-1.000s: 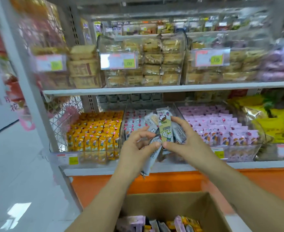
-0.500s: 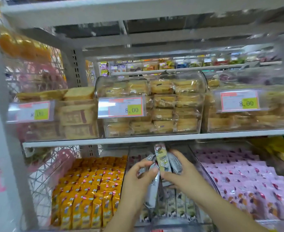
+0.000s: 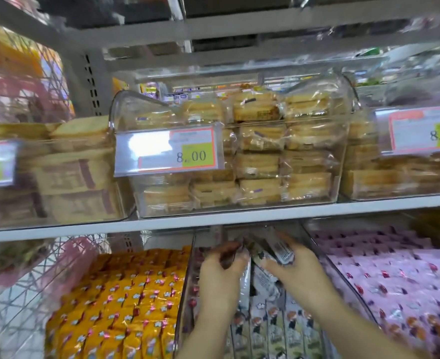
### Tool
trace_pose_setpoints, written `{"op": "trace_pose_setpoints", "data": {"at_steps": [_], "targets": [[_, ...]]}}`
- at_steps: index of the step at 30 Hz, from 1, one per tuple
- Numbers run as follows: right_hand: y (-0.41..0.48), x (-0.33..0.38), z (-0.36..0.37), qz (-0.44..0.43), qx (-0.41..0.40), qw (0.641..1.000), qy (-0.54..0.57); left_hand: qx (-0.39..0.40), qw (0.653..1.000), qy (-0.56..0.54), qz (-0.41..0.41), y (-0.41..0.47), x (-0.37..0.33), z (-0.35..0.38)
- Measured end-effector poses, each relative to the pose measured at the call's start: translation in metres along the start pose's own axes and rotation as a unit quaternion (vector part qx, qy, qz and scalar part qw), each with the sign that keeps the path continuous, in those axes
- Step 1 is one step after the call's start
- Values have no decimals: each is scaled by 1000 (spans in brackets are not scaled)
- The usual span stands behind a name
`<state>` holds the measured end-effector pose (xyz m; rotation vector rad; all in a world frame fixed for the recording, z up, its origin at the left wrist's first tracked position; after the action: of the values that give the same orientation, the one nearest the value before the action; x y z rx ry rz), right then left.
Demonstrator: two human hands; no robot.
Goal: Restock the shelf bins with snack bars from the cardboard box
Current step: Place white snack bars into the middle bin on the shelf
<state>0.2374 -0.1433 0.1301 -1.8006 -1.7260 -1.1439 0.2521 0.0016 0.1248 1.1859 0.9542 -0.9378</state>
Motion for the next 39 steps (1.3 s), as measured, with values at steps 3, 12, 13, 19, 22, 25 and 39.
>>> {"op": "trace_pose_setpoints", "data": {"at_steps": [3, 12, 13, 19, 22, 25, 39], "targets": [[2, -4, -7, -10, -36, 999, -18, -7, 1000, -16, 6, -2, -5, -1], [-18, 14, -49, -57, 1, 996, -65, 18, 966, -228, -121, -9, -16, -22], [-23, 17, -53, -63, 9, 996, -69, 30, 962, -240, -124, -13, -19, -23], [-55, 34, -65, -107, 41, 984, -140, 67, 963, -223, -138, -36, -39, -31], [-69, 43, -70, -120, 51, 980, -151, 85, 971, -190, -119, -45, -49, -33], [-75, 47, -74, -123, 54, 984, -120, 125, 980, -122, -99, -48, -55, -36], [-59, 47, -59, -29, 241, 970, -2, 169, 974, -88, -123, -49, -50, -24]]}}
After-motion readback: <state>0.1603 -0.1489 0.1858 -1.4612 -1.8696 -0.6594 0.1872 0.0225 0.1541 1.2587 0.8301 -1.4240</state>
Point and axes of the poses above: each hand's wrist, its own y-axis towards the middle knuckle, its own z-axis out of the palm, x = y × z, the point moved 2 cm from there along y, towards the middle knuckle, and after that the axes turned 14 degrees about -y, right-handed, at the moved point
